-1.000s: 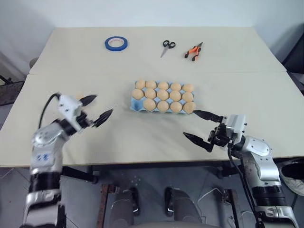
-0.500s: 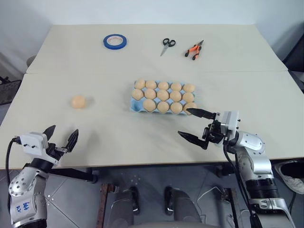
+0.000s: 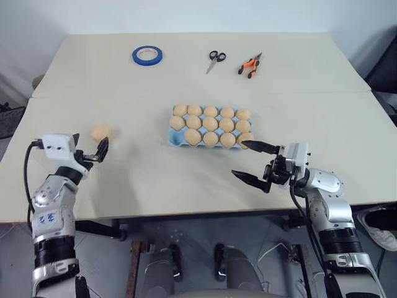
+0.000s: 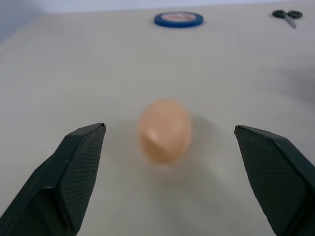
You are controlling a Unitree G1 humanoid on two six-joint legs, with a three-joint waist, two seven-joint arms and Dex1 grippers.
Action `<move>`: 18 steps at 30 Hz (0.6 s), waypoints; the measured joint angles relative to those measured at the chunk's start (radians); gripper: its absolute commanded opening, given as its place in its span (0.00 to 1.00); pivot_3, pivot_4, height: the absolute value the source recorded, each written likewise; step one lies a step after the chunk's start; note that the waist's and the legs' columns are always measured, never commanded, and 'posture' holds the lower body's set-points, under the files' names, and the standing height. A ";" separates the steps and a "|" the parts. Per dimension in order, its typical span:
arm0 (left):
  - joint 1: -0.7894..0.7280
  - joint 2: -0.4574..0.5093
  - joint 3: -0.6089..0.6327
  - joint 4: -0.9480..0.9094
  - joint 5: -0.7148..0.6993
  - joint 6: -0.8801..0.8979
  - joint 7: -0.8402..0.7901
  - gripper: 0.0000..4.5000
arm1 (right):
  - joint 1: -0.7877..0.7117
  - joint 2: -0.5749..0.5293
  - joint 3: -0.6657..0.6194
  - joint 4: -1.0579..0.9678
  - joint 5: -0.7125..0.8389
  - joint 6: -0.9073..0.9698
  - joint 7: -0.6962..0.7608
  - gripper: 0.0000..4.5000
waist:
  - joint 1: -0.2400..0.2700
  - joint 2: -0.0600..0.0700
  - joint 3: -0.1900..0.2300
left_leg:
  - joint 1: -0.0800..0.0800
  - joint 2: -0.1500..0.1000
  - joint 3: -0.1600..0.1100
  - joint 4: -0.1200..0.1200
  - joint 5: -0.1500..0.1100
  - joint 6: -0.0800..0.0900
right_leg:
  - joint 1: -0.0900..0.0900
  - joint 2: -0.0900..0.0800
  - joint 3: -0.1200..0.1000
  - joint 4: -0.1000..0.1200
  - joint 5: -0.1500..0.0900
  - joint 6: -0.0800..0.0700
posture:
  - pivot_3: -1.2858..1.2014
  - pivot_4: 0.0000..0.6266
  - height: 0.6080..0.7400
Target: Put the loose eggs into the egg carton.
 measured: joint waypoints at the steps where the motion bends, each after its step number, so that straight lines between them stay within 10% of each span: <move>1: -0.030 0.002 -0.012 0.036 0.010 0.004 0.000 1.00 | -0.001 0.002 0.000 0.000 0.000 0.000 -0.001 1.00 | -0.001 0.000 0.000 | 0.000 0.000 0.001 0.000 0.000 -0.001 | -0.001 0.000 -0.001 0.001 0.000 0.000 | 0.52 0.24 1.00; 6: -0.135 0.007 -0.047 0.195 0.053 -0.014 0.017 1.00 | 0.012 0.009 -0.001 -0.010 -0.002 0.000 -0.014 1.00 | -0.001 0.000 0.000 | 0.000 0.002 0.004 0.005 0.001 -0.002 | -0.002 0.001 -0.003 0.005 -0.001 -0.001 | 0.52 0.24 1.00; 14: -0.210 0.007 -0.065 0.345 0.074 -0.068 0.006 0.49 | 0.025 0.011 -0.001 -0.031 -0.007 0.000 -0.033 1.00 | -0.001 0.000 0.000 | 0.000 0.005 0.004 0.013 -0.002 0.002 | -0.001 0.000 -0.003 0.009 0.001 -0.002 | 0.52 0.24 1.00; 18: -0.225 0.007 -0.073 0.374 0.073 -0.102 -0.018 0.41 | 0.025 0.012 -0.001 -0.031 -0.008 0.000 -0.038 1.00 | 0.000 0.000 0.000 | 0.000 0.006 0.005 0.012 -0.002 0.002 | -0.002 0.000 -0.002 0.008 0.001 -0.002 | 0.52 0.24 1.00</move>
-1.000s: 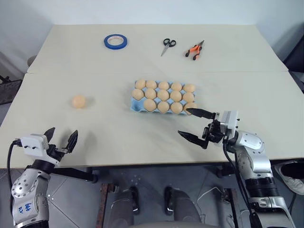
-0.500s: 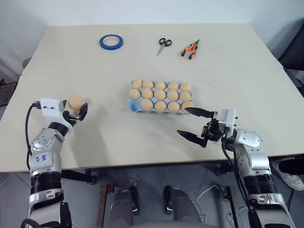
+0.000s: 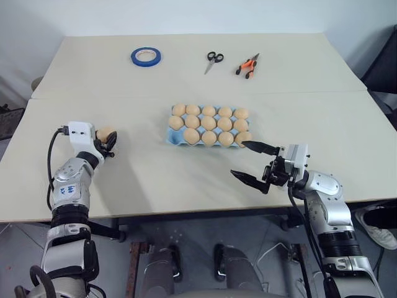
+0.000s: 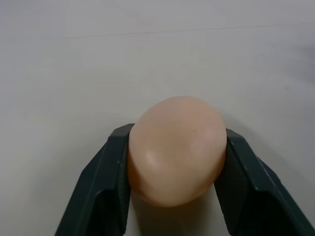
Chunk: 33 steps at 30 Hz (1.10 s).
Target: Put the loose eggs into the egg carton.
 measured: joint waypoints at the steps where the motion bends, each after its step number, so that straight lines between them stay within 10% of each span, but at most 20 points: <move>1: 0.000 -0.001 -0.003 -0.001 -0.002 -0.016 -0.019 0.41 | 0.000 0.000 0.000 0.000 0.000 0.000 -0.001 1.00 | 0.000 0.000 0.000 | 0.000 0.000 0.000 -0.001 0.000 0.000 | -0.001 0.000 0.000 0.000 0.000 0.000 | 0.52 0.24 1.00; 19: -0.118 -0.097 -0.291 -0.174 -0.006 -0.033 -0.424 0.41 | 0.034 0.000 -0.003 -0.020 -0.012 0.000 -0.047 1.00 | -0.007 0.000 0.000 | 0.001 0.001 0.005 0.004 -0.001 0.001 | -0.001 0.001 0.003 0.004 0.000 0.000 | 0.52 0.24 1.00; 27: -0.117 -0.094 -0.286 -0.157 0.002 -0.027 -0.423 0.98 | 0.060 0.000 -0.003 -0.055 -0.012 0.003 -0.074 1.00 | -0.001 0.000 0.000 | 0.001 0.001 0.005 0.005 -0.001 0.002 | -0.001 0.000 0.004 0.004 0.000 0.000 | 0.52 0.24 1.00; 33: -0.070 -0.081 -0.280 -0.164 0.001 -0.027 -0.425 0.99 | 0.065 0.000 -0.003 -0.074 -0.011 0.006 -0.080 1.00 | -0.003 0.000 0.000 | 0.001 0.001 0.005 0.005 -0.001 0.002 | -0.001 0.000 0.004 0.004 0.000 0.000 | 0.52 0.24 1.00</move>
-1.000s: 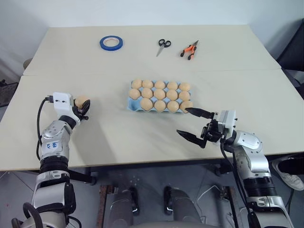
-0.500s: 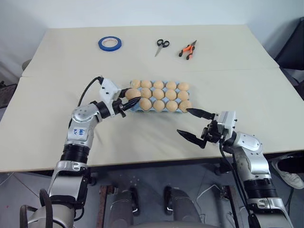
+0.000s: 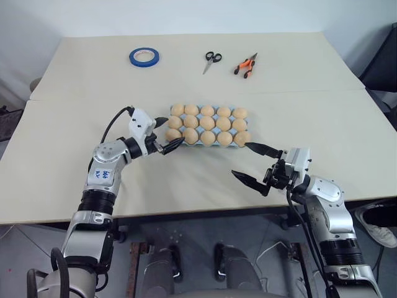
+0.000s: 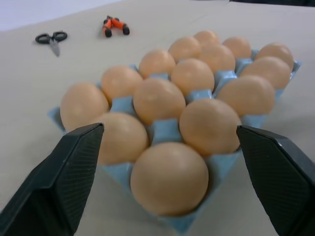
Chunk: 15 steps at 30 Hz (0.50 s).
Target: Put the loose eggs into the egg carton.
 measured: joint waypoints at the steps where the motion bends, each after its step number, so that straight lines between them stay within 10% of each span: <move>1: 0.010 0.006 0.003 -0.005 -0.002 0.001 -0.004 0.99 | 0.000 -0.001 0.000 0.000 0.000 0.001 0.000 1.00 | 0.000 0.000 0.000 | 0.000 0.000 0.000 0.000 0.000 0.000 | 0.000 0.000 0.000 0.000 0.000 0.000 | 0.52 0.24 1.00; 15: 0.284 0.213 0.168 -0.225 -0.085 0.027 -0.094 0.99 | -0.030 -0.022 -0.007 0.037 -0.017 0.002 -0.023 1.00 | -0.004 0.000 0.000 | 0.000 0.000 0.001 -0.003 0.000 -0.001 | -0.001 0.000 0.002 -0.001 -0.003 -0.006 | 0.52 0.24 1.00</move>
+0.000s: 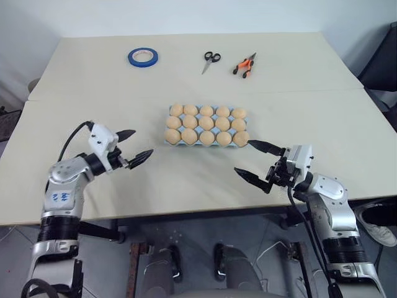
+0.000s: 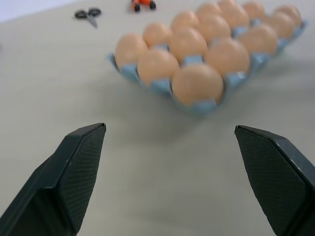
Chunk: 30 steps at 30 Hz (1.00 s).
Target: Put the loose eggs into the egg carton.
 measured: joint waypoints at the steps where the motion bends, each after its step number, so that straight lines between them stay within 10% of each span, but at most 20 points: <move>1: 0.023 0.016 0.005 -0.015 -0.001 -0.002 -0.007 0.99 | -0.008 0.000 0.000 0.004 -0.004 0.000 -0.001 1.00 | 0.000 0.000 0.000 | 0.000 0.000 0.000 -0.001 0.000 0.000 | 0.000 0.000 0.000 -0.001 0.000 -0.001 | 0.52 0.24 1.00; 30: 0.265 0.047 0.114 -0.209 -0.070 0.022 0.018 0.99 | -0.051 -0.008 0.003 0.076 -0.039 0.002 0.000 1.00 | -0.021 0.000 0.000 | 0.000 -0.001 0.003 -0.011 0.001 -0.004 | -0.006 -0.001 0.001 -0.002 0.000 0.000 | 0.52 0.24 1.00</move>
